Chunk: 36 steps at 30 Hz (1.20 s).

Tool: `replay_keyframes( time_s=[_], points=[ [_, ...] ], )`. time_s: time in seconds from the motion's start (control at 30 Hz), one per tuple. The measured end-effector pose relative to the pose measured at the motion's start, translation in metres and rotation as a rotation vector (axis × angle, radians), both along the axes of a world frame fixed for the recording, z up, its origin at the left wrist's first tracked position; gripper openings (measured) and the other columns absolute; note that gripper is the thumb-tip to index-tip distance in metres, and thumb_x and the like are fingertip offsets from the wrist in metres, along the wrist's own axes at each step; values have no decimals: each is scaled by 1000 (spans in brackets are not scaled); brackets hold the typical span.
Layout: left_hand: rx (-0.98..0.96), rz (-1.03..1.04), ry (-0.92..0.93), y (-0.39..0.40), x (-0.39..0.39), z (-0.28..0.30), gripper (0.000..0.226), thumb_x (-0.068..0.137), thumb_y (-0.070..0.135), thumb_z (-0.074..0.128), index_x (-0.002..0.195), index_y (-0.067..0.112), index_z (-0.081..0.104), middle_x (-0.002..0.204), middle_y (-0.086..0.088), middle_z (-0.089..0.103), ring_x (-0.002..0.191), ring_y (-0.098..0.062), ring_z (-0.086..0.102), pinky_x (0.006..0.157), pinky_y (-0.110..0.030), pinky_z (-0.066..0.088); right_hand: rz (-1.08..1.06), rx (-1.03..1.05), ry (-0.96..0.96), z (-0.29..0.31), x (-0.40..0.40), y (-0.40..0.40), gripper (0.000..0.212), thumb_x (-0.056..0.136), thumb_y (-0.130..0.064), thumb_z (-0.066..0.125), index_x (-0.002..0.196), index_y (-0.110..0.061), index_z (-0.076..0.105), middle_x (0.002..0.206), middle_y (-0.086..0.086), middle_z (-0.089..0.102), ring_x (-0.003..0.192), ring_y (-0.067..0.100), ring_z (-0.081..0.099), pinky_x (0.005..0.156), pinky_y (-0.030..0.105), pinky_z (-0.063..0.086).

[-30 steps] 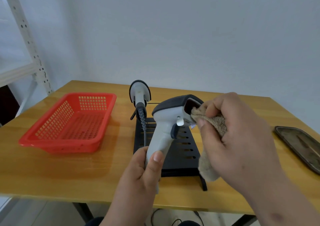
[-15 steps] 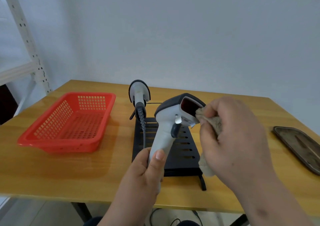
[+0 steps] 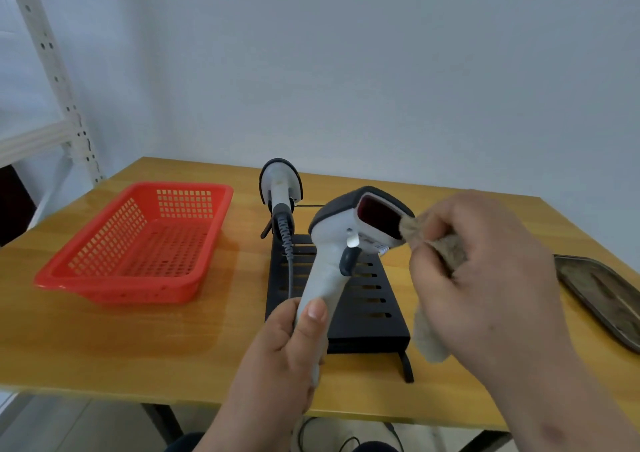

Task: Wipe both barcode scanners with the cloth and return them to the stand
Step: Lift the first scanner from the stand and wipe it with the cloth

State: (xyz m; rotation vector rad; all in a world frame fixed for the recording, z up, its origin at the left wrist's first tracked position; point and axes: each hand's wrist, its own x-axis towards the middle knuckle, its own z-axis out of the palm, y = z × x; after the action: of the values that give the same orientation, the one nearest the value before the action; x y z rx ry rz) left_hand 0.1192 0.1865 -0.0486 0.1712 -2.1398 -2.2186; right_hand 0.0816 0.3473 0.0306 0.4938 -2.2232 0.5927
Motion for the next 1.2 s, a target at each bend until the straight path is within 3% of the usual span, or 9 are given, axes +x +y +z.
replay_keyframes(
  time_s=[0.07, 0.23, 0.43, 0.57, 0.7, 0.8, 0.9, 1.07, 1.2],
  points=[
    [73, -29, -33, 3, 0, 1, 58, 76, 63, 46, 92, 9, 58, 58, -1, 46, 42, -13, 33, 36, -21, 27, 14, -127, 67, 0, 1, -3, 25, 79, -6, 63, 78, -23, 44, 75, -5, 55, 72, 10, 43, 55, 11, 32],
    [45, -41, -25, 5, 1, 1, 58, 72, 69, 46, 91, 16, 60, 60, 0, 47, 44, -13, 35, 37, -23, 29, -22, 8, 113, -1, -5, -13, 14, 76, -6, 57, 80, -16, 49, 74, -5, 50, 70, 10, 36, 57, 13, 25],
    [-60, -10, 44, 7, 0, -3, 49, 75, 71, 43, 87, 25, 58, 56, 9, 47, 44, -9, 39, 41, -22, 32, 193, -231, 109, -6, 2, -29, 25, 82, -5, 66, 86, -22, 49, 83, -1, 63, 74, 13, 56, 61, 17, 41],
    [-59, 40, 55, 2, 2, -2, 47, 79, 73, 41, 76, 30, 59, 55, 7, 46, 45, -9, 38, 44, -21, 33, 154, -47, 141, -5, -4, -15, 16, 80, -1, 62, 80, -13, 52, 80, 1, 62, 79, 15, 49, 69, 10, 36],
    [-13, 44, 21, 0, 1, 0, 46, 75, 68, 46, 75, 24, 58, 53, 4, 45, 41, -11, 36, 42, -25, 31, 8, 96, 53, -5, -6, -3, 18, 77, -7, 60, 78, -20, 48, 71, -7, 53, 67, 13, 41, 58, 9, 29],
    [226, -44, -120, 4, 1, 2, 56, 77, 61, 48, 96, 10, 60, 56, -1, 48, 36, -11, 32, 36, -20, 26, 52, -246, -47, -9, 5, -6, 21, 75, -14, 64, 76, -26, 47, 74, -4, 61, 70, 13, 56, 48, 19, 42],
    [552, -175, -283, 3, 2, 8, 61, 79, 59, 51, 112, 8, 58, 60, -5, 47, 37, -10, 27, 38, -15, 21, 135, -455, -62, -18, 10, -13, 22, 75, -19, 66, 81, -30, 48, 98, -20, 61, 81, -4, 60, 57, 5, 44],
    [636, -454, -445, -2, 5, 10, 68, 76, 74, 46, 74, 6, 51, 45, -1, 30, 32, -8, 21, 32, -14, 22, 184, -386, -124, -37, 2, -26, 23, 81, -22, 64, 88, -37, 46, 89, -10, 62, 79, 6, 60, 61, 19, 46],
    [649, -533, -467, -5, 5, 13, 70, 77, 76, 48, 68, 7, 51, 42, -1, 29, 30, -9, 23, 31, -14, 24, 231, -268, -12, -46, 7, -31, 16, 85, -21, 64, 91, -29, 53, 90, -10, 61, 79, 6, 58, 67, 14, 44]
  ],
)
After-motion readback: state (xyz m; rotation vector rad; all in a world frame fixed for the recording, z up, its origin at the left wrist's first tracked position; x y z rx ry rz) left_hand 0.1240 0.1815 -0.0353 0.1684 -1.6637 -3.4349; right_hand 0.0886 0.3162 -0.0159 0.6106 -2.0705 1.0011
